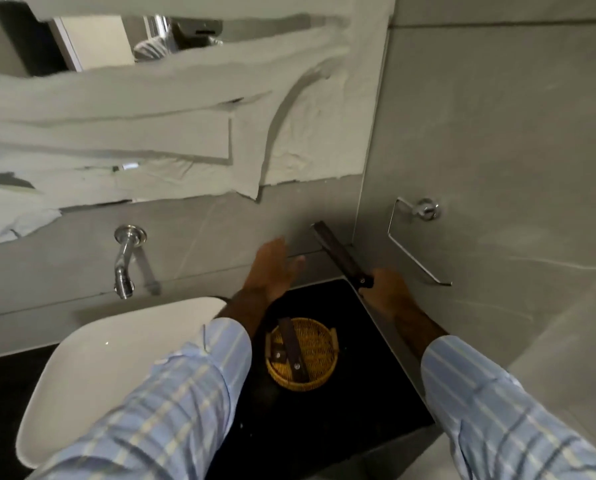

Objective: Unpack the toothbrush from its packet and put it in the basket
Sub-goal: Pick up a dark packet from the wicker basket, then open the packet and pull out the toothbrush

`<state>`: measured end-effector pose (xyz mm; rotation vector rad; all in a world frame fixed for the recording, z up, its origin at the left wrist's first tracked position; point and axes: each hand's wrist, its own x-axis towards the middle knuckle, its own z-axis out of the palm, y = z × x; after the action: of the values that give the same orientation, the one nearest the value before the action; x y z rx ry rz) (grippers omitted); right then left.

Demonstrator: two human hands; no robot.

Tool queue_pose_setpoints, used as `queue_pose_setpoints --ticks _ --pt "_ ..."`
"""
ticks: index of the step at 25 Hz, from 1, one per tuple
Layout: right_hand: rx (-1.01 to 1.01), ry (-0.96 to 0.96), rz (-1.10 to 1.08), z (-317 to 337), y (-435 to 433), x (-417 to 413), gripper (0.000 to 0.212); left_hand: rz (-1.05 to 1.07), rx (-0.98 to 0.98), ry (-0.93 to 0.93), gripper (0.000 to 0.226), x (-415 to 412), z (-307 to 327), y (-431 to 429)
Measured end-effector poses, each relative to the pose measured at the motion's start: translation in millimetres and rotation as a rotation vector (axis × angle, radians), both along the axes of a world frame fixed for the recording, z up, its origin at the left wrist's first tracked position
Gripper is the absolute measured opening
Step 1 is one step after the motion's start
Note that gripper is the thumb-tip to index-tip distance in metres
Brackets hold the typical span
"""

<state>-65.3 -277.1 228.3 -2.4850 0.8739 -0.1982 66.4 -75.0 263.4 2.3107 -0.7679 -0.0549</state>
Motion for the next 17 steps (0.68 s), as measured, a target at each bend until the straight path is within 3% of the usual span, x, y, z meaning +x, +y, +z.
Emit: queue_pose_setpoints --ticks 2,5,7,11,13,17 --pt "-0.024 -0.039 0.020 15 6 -5 0.036 0.037 -0.161 0.217 0.069 10 34 -10" --pt "-0.073 -0.089 0.054 29 13 -15 0.037 -0.015 -0.435 0.464 0.025 16 77 -13" --pt "-0.078 -0.098 0.064 38 15 -21 0.039 -0.073 -0.522 0.557 0.016 14 96 -10" --pt "-0.099 -0.160 0.049 55 16 -32 0.039 -0.116 -0.474 0.576 0.007 10 117 -4" --pt "-0.118 -0.185 0.058 62 16 -36 0.037 -0.143 -0.443 0.570 0.014 10 125 -1" --pt "-0.186 -0.233 0.119 69 15 -40 0.031 -0.183 -0.314 0.445 0.012 12 137 7"
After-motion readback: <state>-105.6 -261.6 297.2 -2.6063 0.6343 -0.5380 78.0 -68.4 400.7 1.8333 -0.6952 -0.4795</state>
